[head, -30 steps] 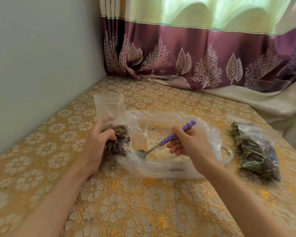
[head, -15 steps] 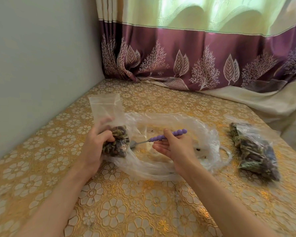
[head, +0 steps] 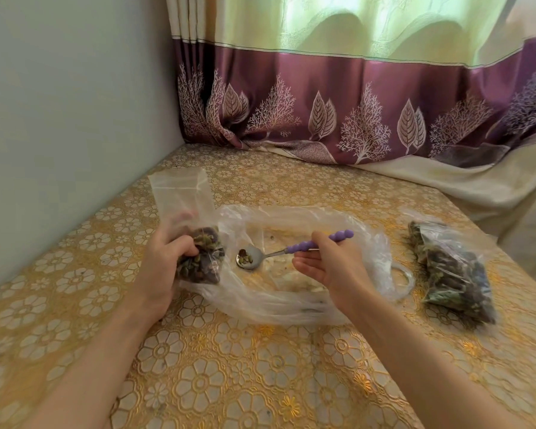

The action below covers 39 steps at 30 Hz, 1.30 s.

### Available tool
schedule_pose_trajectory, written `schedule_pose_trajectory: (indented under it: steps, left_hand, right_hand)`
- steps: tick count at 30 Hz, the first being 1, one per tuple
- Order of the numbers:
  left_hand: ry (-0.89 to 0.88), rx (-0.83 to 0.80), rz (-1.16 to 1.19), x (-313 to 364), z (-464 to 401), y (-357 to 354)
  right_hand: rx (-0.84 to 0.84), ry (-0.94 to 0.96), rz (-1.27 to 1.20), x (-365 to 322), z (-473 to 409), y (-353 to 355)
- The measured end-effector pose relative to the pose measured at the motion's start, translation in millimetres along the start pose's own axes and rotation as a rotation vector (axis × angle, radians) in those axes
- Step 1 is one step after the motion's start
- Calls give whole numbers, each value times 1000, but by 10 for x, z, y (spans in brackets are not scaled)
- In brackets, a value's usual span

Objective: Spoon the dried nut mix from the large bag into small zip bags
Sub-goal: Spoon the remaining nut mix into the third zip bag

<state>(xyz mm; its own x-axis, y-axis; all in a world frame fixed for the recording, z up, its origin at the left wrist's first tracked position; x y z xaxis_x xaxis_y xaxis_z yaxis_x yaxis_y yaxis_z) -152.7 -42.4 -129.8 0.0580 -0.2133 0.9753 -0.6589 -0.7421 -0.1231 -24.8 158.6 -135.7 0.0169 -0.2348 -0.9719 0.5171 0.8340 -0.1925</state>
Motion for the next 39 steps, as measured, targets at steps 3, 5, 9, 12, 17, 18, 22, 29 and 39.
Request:
schedule_pose_trajectory:
  steps: [3,5,9,12,17,18,22,29,39]
  left_hand:
    - [-6,-19,-56,22,15,-9]
    - [10,-83,-134,19,21,-76]
    - [38,-158,-333,-75,4,-131]
    - [53,-176,-402,-101,-2,-123]
    - [76,-200,-476,-117,4,-157]
    - [74,-196,-482,-113,6,-157]
    - [68,-180,-519,-95,10,-151]
    - [74,-184,-500,-92,12,-150]
    - [98,-185,-476,-137,5,-141]
  right_hand:
    - [30,17,33,-69,43,98]
    - [54,40,27,-144,81,169]
    - [72,166,0,-438,153,240]
    - [59,304,-12,-718,191,215]
    - [-33,450,3,-1042,222,12]
    - [-79,458,30,-1069,230,-56]
    - [-299,487,144,-1081,276,-298]
    - [-394,442,129,-1031,244,-227]
    - [-31,360,307,-825,135,457]
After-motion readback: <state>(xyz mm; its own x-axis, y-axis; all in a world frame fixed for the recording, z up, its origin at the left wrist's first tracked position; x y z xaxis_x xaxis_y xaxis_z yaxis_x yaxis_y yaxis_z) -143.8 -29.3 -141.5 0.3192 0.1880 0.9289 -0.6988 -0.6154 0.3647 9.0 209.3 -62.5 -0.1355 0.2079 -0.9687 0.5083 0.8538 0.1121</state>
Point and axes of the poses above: each hand's wrist, its own z-axis away from the middle knuckle, its own y-axis out of the back of the hand, x = y × z, the point moved 7 cm from there along -z, towards the middle knuckle, and after that the axes turned 14 degrees about -x, right-handed, at the moved point
